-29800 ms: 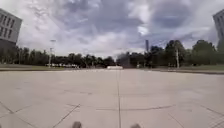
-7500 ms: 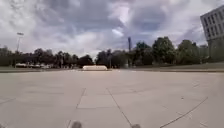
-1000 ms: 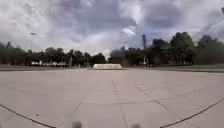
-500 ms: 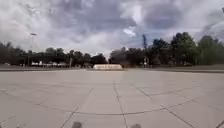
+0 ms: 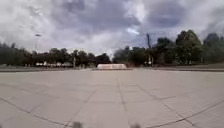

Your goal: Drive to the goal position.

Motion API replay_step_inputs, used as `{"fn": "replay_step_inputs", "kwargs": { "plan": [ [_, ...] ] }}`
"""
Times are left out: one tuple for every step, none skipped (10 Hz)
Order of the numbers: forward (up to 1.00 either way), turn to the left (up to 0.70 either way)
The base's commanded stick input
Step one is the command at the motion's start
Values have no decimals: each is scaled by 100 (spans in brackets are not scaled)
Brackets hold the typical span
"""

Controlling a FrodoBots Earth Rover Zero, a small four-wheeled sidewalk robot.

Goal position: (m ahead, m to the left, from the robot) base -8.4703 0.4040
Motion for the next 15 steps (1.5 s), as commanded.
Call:
{"fn": "replay_step_inputs", "kwargs": {
  "plan": [
    [70,0],
    [70,0],
    [70,0],
    [70,0],
    [70,0],
    [70,0],
    [70,0],
    [70,0],
    [70,0],
    [70,0],
    [70,0],
    [70,0],
    [70,0],
    [70,0],
    [70,0]
  ]
}}
